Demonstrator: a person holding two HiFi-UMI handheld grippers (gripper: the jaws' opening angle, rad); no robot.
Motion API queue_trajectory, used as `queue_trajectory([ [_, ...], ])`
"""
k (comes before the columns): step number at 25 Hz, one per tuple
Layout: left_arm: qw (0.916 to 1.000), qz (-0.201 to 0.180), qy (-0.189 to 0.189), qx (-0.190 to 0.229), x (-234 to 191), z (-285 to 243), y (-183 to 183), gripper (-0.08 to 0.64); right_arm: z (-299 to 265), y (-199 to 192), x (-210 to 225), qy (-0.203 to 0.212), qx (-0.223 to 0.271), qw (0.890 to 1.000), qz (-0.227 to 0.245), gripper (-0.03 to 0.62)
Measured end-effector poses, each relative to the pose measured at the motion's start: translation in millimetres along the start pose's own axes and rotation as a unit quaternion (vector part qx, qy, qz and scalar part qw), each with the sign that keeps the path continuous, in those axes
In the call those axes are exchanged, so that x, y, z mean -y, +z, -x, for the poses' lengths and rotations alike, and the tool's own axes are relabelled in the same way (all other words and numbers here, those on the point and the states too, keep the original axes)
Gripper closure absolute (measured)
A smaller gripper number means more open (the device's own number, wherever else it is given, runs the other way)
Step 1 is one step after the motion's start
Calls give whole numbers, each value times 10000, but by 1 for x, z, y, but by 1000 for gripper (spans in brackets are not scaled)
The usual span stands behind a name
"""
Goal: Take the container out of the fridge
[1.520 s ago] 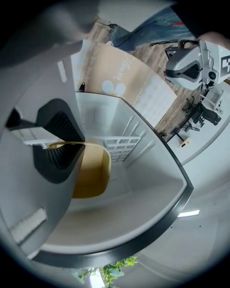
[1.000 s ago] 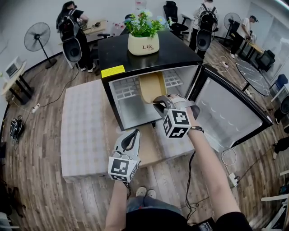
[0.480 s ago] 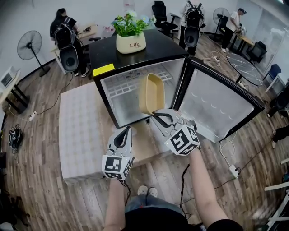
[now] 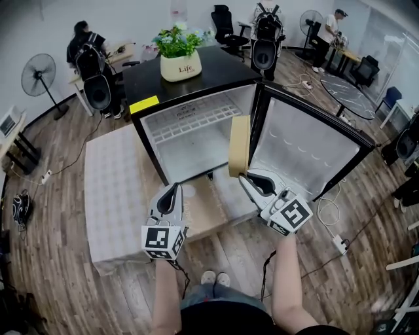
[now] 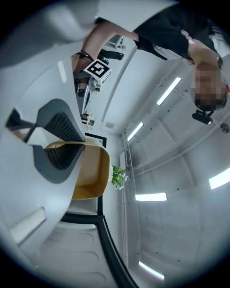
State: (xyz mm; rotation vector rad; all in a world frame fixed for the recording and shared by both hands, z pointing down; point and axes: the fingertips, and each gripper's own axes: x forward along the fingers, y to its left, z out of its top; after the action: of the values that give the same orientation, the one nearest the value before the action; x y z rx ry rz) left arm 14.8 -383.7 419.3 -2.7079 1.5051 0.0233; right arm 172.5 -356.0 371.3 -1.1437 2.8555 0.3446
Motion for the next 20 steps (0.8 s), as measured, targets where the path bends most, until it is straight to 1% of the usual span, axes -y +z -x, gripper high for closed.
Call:
queue_trajectory([
  [4, 10000, -18, 76, 58, -5, 4, 5, 554, 28, -2, 7, -269, 295, 9983, -417, 563],
  [9, 9999, -26, 119, 103, -7, 9, 9, 554, 61, -10, 14, -561, 546, 9934, -842, 565],
  [15, 9999, -48, 61, 121, -3, 10, 12, 554, 89, -23, 19, -816, 615, 9889, -1082, 565],
  [20, 9999, -54, 38, 123, 0, 11, 10, 554, 97, -31, 16, -851, 577, 9881, -1143, 566],
])
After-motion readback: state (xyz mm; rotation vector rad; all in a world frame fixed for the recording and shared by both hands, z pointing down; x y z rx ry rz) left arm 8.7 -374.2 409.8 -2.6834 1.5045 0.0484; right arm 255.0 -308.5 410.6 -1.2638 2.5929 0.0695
